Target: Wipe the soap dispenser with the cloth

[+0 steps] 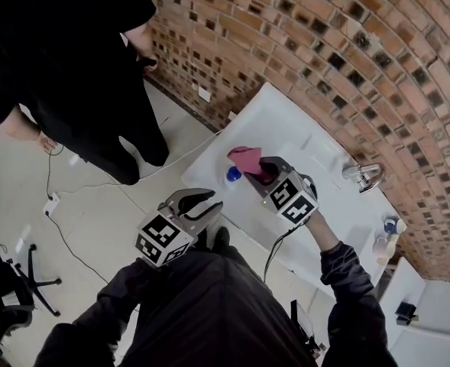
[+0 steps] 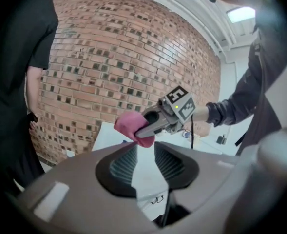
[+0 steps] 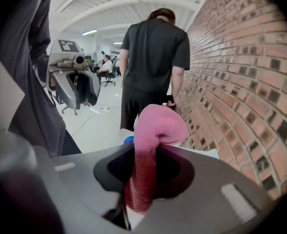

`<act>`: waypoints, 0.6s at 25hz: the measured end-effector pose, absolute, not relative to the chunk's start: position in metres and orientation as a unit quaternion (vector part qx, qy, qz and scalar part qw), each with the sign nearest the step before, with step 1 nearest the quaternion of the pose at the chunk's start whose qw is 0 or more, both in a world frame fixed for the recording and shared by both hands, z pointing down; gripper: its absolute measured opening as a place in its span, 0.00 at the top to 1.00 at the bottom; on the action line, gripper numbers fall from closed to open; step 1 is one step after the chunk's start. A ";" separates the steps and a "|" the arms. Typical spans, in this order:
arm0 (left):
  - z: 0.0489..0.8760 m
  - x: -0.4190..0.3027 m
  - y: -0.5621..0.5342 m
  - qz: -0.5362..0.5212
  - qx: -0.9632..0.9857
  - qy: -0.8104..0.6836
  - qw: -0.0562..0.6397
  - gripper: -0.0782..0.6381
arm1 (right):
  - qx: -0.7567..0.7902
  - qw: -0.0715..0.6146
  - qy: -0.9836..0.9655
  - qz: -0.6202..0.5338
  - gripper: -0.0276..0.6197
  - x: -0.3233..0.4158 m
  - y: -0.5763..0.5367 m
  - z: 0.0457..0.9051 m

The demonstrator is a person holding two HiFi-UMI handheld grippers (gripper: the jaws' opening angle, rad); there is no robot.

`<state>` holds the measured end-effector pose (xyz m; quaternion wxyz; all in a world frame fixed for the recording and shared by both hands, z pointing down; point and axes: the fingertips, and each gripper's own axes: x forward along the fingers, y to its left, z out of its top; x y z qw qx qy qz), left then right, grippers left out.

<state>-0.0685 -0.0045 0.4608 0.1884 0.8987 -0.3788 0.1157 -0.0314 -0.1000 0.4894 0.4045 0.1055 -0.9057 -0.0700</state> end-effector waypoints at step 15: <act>0.553 -0.064 -0.036 0.246 0.880 -0.370 0.170 0.49 | 0.045 0.446 -0.889 -0.096 0.82 -0.039 -0.076 0.511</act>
